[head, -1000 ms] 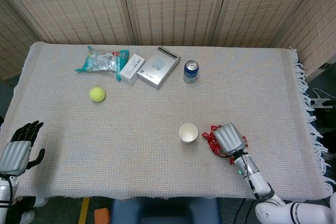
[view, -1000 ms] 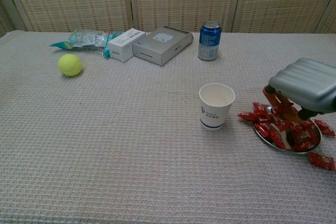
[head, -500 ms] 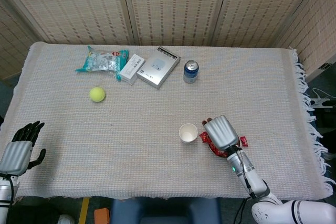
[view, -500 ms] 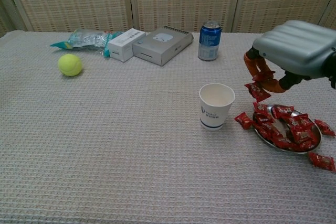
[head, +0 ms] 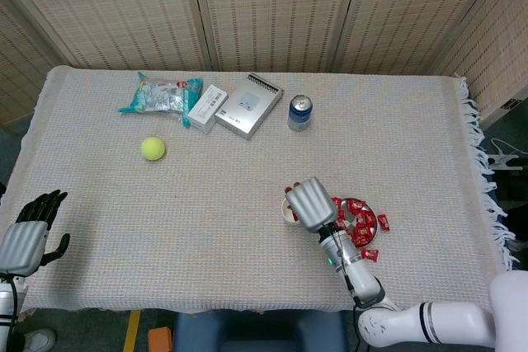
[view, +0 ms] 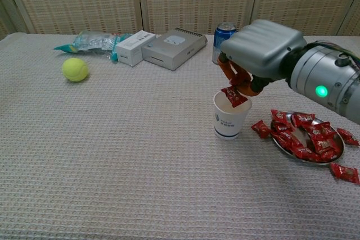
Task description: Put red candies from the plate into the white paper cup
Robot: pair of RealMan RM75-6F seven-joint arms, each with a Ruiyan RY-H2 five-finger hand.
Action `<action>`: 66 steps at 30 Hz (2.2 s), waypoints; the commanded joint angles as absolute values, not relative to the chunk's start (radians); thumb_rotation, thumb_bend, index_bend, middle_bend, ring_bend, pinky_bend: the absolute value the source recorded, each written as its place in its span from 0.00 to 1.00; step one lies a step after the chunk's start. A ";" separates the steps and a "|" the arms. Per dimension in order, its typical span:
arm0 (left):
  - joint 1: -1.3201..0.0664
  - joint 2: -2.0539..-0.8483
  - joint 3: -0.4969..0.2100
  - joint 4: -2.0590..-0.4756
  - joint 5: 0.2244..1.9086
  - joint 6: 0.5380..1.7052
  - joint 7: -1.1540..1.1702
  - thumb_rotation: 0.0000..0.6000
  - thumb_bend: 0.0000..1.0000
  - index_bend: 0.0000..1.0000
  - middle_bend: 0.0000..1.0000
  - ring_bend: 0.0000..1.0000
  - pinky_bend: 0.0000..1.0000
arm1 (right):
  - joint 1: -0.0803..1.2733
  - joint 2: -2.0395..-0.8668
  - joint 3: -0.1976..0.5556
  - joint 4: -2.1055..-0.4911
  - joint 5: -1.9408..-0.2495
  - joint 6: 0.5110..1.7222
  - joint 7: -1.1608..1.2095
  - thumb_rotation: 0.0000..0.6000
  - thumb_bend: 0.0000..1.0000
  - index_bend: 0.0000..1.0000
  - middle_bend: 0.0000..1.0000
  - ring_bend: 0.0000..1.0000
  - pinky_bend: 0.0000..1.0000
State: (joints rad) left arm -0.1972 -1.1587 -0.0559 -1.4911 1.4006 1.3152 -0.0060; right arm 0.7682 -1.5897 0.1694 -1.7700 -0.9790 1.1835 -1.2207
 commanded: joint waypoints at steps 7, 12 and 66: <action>-0.195 -1.151 -0.054 -1.490 1.406 1.317 -0.026 1.00 0.45 0.00 0.00 0.00 0.11 | 0.816 -1.658 0.152 -1.727 -0.910 1.256 -1.352 1.00 0.40 0.87 0.75 0.75 1.00; -0.196 -1.151 -0.054 -1.489 1.406 1.315 -0.028 1.00 0.45 0.00 0.00 0.00 0.11 | 0.826 -1.666 0.146 -1.715 -0.883 1.268 -1.364 1.00 0.40 0.86 0.75 0.75 1.00; -0.205 -1.156 -0.055 -1.483 1.394 1.293 -0.035 1.00 0.45 0.00 0.00 0.00 0.14 | 0.846 -1.581 0.131 -1.536 -0.757 1.148 -1.087 1.00 0.29 0.17 0.64 0.73 1.00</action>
